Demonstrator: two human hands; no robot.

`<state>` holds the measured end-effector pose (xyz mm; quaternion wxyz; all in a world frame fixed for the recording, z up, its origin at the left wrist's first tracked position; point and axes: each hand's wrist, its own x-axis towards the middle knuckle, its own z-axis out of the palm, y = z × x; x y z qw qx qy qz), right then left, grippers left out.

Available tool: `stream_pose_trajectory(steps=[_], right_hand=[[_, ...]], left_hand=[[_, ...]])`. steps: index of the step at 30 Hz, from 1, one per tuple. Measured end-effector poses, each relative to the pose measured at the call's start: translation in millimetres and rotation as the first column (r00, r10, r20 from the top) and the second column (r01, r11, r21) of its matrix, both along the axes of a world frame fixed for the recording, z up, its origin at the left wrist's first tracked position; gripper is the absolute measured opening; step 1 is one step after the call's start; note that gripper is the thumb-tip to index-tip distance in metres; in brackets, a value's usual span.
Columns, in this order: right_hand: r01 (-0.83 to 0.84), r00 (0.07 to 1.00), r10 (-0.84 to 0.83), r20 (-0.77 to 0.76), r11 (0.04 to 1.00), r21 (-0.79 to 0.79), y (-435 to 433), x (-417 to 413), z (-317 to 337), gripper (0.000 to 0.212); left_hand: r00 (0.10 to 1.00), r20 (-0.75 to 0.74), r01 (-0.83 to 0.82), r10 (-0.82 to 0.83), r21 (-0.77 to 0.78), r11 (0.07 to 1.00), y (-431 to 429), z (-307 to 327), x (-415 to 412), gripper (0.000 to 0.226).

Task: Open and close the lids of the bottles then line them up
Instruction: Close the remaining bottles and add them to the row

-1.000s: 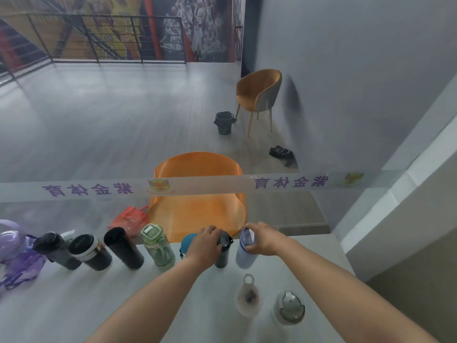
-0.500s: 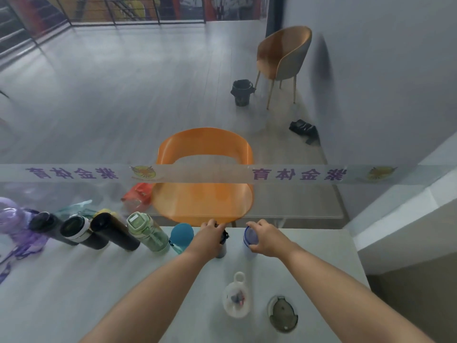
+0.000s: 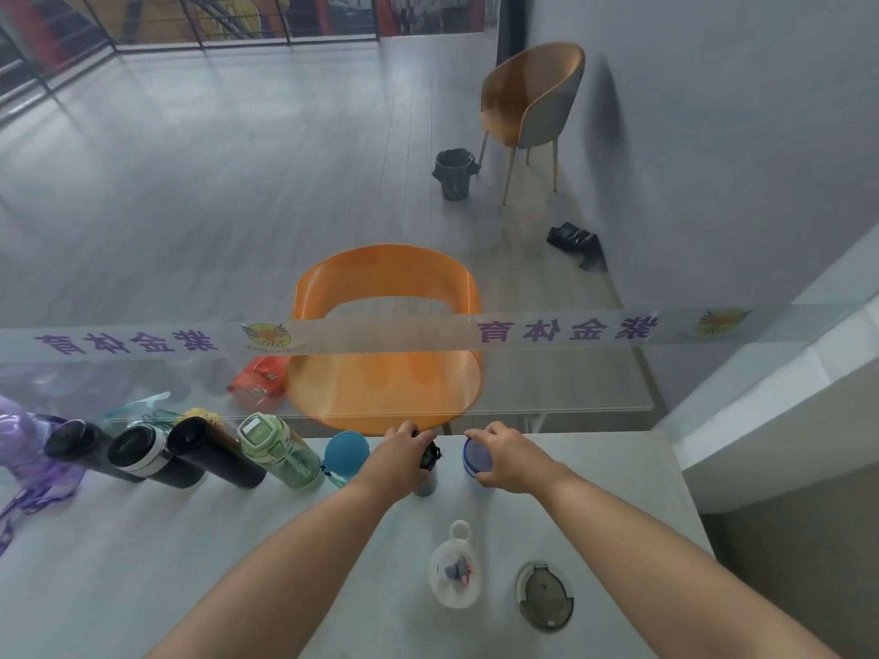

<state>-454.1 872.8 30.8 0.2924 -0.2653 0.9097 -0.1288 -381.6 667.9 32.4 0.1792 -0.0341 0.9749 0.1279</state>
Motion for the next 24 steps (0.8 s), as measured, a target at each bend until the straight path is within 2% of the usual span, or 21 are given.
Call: stream_pose_trajectory(steps=[13,17,21,24], right_hand=[[0.064,0.998,-0.064,-0.01,0.997,0.044,-7,8,-6,0.079],[0.082,0.997,-0.082,-0.015,0.996,0.038,-7,11,-8,0.081],[0.092,0.99,-0.088,-0.106,0.995,0.037,0,22,-2,0.091],[0.139,0.966,-0.152,-0.209,0.987,-0.075,8,44,10,0.079]], left_hand=[[0.998,-0.04,0.048,-0.047,0.01,0.999,-3,-9,3,0.06],[0.997,-0.057,0.06,-0.059,0.019,0.998,-5,-11,5,0.07],[0.978,-0.169,0.123,-0.123,-0.011,0.992,-8,-10,18,0.073],[0.924,-0.317,0.226,-0.215,-0.003,0.974,-9,-5,32,0.057]])
